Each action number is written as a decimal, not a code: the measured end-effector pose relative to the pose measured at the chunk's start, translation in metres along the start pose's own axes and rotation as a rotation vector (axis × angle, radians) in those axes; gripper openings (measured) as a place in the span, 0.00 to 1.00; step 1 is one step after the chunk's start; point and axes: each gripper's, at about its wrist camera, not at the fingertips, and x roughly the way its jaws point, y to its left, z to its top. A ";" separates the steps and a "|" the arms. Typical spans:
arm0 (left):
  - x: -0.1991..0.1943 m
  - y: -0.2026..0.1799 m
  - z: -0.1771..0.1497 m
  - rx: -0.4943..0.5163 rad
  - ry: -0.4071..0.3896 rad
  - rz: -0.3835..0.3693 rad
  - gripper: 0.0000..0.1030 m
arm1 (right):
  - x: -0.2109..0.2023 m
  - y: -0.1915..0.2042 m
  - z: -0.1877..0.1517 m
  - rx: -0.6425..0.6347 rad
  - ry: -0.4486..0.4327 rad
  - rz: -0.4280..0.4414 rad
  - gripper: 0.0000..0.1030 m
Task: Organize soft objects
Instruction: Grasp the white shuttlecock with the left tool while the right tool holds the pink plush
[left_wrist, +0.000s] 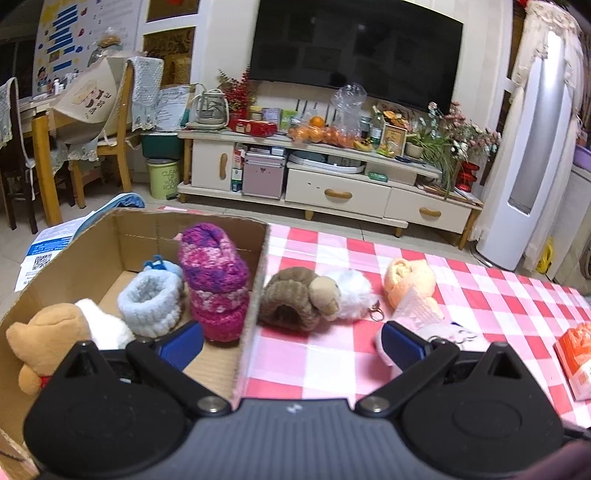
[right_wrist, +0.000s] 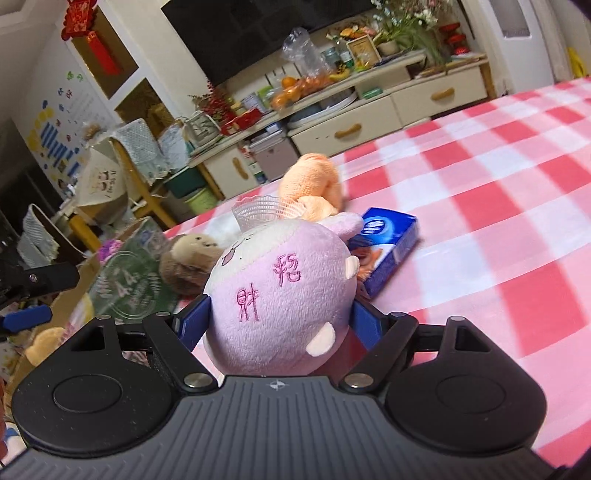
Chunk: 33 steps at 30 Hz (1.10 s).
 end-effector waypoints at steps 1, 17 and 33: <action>0.001 -0.003 0.000 0.010 0.001 -0.002 0.99 | -0.002 -0.001 0.000 -0.006 -0.006 -0.014 0.97; 0.020 -0.058 -0.012 0.152 0.019 -0.057 0.99 | -0.036 -0.037 0.004 0.050 -0.032 -0.082 0.98; 0.081 -0.126 -0.045 0.411 0.056 -0.074 0.86 | -0.028 -0.057 0.012 0.089 -0.066 -0.086 1.00</action>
